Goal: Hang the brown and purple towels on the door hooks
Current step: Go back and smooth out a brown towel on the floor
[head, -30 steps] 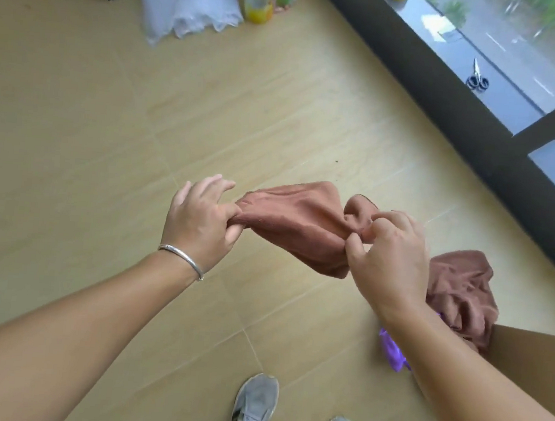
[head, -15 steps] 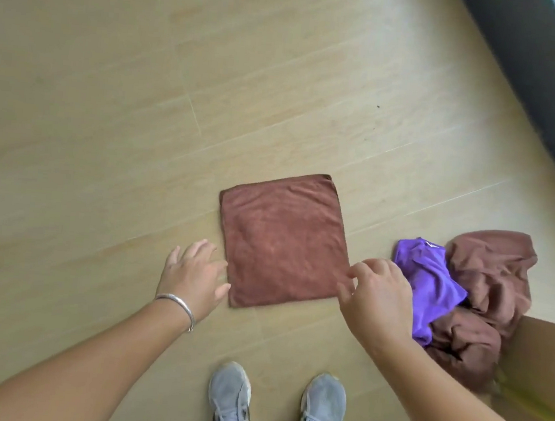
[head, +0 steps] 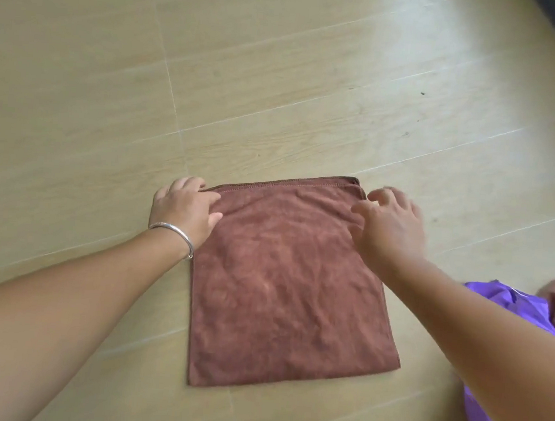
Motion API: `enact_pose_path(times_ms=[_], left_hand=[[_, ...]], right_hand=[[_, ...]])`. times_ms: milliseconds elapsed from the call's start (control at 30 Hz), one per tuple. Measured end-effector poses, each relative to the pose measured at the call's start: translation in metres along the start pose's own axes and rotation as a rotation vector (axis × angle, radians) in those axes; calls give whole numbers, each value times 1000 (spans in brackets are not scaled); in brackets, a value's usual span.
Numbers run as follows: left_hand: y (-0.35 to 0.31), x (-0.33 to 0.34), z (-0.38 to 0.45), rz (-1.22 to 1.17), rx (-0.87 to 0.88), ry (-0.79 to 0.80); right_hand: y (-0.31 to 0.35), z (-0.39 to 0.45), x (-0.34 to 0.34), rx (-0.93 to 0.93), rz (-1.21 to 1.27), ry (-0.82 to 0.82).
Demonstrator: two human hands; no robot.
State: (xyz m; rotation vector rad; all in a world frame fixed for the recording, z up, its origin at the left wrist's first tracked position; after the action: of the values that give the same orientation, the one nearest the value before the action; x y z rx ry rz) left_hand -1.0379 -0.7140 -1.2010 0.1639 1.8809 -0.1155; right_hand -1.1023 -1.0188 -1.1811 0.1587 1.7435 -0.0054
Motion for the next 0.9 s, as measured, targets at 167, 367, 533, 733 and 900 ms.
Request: enact_pose_path(times_ms=[167,367,533,733,900], left_hand=[[27,36,47,-10,-34,-8],[31,50,53,-114,-37,-63],[32,38,47,-133,-27,-70],[36,18,37,-121,7,-30],[40,8,38,-95,19,19]], right_hand=[[-5,63,37,-68,-127,-36],[-6,90,66,-75,-207,105],[0,93,55,-79,-247,121],[10,81,22,-118,-280,118],[10,65,15,-144,-272,112]])
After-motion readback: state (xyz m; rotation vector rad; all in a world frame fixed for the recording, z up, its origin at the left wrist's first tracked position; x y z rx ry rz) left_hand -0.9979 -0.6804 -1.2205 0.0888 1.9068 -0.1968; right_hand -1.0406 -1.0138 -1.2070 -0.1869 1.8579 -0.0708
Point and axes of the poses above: each hand's wrist, its own z-axis towards the middle knuckle, its own x-axis out of the palm, y = z × x, the point moved 2 cm from there along z, towards the middle knuckle, and after that the axes turned 4 degrees about y, right-handed, at the moved point
